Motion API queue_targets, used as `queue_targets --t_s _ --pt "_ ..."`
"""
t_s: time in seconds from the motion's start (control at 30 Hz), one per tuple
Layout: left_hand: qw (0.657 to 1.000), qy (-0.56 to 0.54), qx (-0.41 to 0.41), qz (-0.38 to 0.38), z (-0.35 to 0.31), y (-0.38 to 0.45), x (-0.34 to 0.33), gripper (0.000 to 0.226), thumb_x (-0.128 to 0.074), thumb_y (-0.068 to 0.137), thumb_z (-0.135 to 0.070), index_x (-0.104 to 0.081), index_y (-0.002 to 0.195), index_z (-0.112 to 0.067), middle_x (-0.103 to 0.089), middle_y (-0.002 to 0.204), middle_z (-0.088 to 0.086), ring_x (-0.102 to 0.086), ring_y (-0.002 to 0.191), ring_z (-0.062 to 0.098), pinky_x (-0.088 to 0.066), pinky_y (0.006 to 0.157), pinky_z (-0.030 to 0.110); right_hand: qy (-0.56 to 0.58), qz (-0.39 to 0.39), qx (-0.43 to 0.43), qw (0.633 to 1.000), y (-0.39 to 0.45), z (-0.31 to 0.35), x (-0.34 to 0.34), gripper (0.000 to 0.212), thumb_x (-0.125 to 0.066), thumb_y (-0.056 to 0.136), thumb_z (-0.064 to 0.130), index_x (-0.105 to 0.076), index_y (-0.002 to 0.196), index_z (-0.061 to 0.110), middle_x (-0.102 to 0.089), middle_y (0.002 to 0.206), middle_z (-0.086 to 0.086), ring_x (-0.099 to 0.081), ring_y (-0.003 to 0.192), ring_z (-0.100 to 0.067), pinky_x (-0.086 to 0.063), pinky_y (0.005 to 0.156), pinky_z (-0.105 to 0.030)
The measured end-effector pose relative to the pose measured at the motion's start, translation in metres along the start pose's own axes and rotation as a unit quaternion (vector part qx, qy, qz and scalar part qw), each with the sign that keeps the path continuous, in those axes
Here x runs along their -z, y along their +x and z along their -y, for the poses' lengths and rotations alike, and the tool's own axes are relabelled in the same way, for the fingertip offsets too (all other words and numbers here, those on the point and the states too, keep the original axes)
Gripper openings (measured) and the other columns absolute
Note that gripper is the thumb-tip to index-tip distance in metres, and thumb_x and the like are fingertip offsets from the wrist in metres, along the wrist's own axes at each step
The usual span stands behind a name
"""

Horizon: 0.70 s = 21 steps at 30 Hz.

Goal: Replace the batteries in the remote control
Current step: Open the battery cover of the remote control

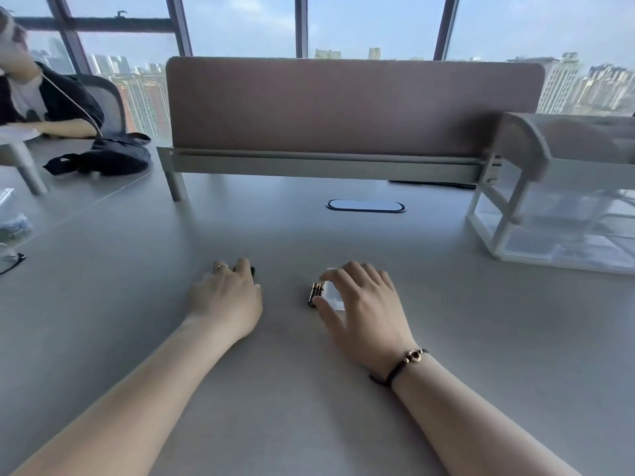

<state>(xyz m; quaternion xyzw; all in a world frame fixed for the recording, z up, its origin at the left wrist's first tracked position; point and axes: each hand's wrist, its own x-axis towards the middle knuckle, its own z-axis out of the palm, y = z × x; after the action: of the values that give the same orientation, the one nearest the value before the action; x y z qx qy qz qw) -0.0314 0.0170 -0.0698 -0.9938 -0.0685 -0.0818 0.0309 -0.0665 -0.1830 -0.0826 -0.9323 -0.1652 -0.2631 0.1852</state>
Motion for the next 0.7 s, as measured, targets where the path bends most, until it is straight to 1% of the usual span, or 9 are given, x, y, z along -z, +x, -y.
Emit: queue_targets --t_s 0.13,0.2,0.23,0.3,0.37,0.4,0.47,0.57,0.7 --pt "0.99 -0.136 -0.026 -0.004 0.003 0.011 -0.003 0.03 -0.043 0.096 -0.03 -0.042 0.118 -0.01 -0.059 0.111 0.019 -0.062 0.098 0.041 -0.046 0.074 0.037 0.004 -0.03 0.014 0.999 0.002 0.003 -0.001 0.021 -0.059 0.088 0.043 -0.067 0.096 0.026 -0.064 0.088 0.006 -0.057 0.085 -0.023 -0.044 0.076 -0.036" --pt "0.947 -0.32 -0.038 0.018 0.004 0.013 0.003 0.026 -0.043 0.098 -0.031 -0.044 0.119 -0.016 -0.062 0.098 0.008 -0.063 0.088 0.033 -0.049 0.074 0.038 0.026 -0.043 0.016 0.999 0.0 0.007 -0.002 0.02 -0.06 0.087 0.044 -0.067 0.086 0.025 -0.063 0.079 0.007 -0.058 0.078 -0.019 -0.044 0.065 -0.032" --pt "0.895 -0.443 -0.032 0.035 0.002 0.012 0.008 0.019 -0.043 0.1 -0.028 -0.047 0.115 -0.017 -0.064 0.09 0.007 -0.062 0.075 0.029 -0.049 0.068 0.037 0.037 -0.044 0.016 0.998 -0.001 0.01 -0.001 0.023 -0.059 0.087 0.046 -0.067 0.081 0.026 -0.061 0.074 0.009 -0.058 0.074 -0.016 -0.044 0.059 -0.031" --pt "0.748 -0.661 0.007 0.055 -0.005 0.008 0.017 0.02 -0.041 0.101 -0.019 -0.058 0.104 -0.009 -0.063 0.077 0.013 -0.055 0.055 0.026 -0.045 0.056 0.034 0.084 -0.02 0.006 0.996 -0.002 0.014 -0.001 0.033 -0.055 0.086 0.055 -0.066 0.076 0.025 -0.059 0.064 0.009 -0.059 0.064 -0.011 -0.043 0.052 -0.029" --pt "0.613 -0.784 0.064 0.071 -0.009 -0.001 0.027 0.026 -0.042 0.099 -0.018 -0.063 0.095 -0.002 -0.064 0.071 0.017 -0.052 0.052 0.027 -0.042 0.053 0.032 0.162 0.033 -0.019 0.986 -0.006 0.02 0.001 0.042 -0.053 0.085 0.062 -0.069 0.078 0.024 -0.059 0.057 0.009 -0.058 0.057 -0.009 -0.045 0.052 -0.027" --pt "0.568 -0.814 0.093 0.076 -0.012 -0.006 0.031 0.028 -0.044 0.098 -0.019 -0.064 0.094 0.0 -0.065 0.071 0.016 -0.053 0.052 0.026 -0.043 0.051 0.03 0.199 0.055 -0.031 0.978 -0.008 0.024 0.001 0.046 -0.052 0.084 0.065 -0.07 0.08 0.024 -0.059 0.055 0.01 -0.058 0.055 -0.007 -0.042 0.051 -0.023" --pt "0.547 -0.822 0.127 0.091 -0.018 -0.017 0.035 0.033 -0.046 0.097 -0.024 -0.067 0.091 0.001 -0.064 0.064 0.013 -0.055 0.05 0.022 -0.044 0.048 0.027 0.278 0.096 -0.055 0.954 -0.01 0.035 0.0 0.05 -0.051 0.084 0.068 -0.07 0.079 0.023 -0.059 0.054 0.01 -0.056 0.051 -0.004 -0.038 0.051 -0.017" --pt "0.53 -0.832 0.131 0.098 -0.029 -0.027 0.035 0.038 -0.045 0.097 -0.028 -0.068 0.094 0.003 -0.059 0.057 0.012 -0.054 0.048 0.02 -0.044 0.045 0.025 0.384 0.173 -0.084 0.903 -0.006 0.048 -0.002 0.05 -0.05 0.092 0.061 -0.065 0.074 0.016 -0.072 0.066 -0.002 -0.064 0.057 -0.005 -0.048 0.057 -0.026" --pt "0.509 -0.85 0.096 0.097 -0.034 -0.029 0.03 0.047 -0.046 0.099 -0.037 -0.065 0.104 0.006 -0.06 0.066 0.015 -0.057 0.055 0.022 -0.048 0.051 0.029 0.515 0.222 -0.142 0.816 0.0 0.047 0.002 0.028 -0.053 0.1 0.035 -0.058 0.082 0.014 -0.069 0.065 -0.006 -0.052 0.039 -0.015 -0.039 0.039 -0.02"
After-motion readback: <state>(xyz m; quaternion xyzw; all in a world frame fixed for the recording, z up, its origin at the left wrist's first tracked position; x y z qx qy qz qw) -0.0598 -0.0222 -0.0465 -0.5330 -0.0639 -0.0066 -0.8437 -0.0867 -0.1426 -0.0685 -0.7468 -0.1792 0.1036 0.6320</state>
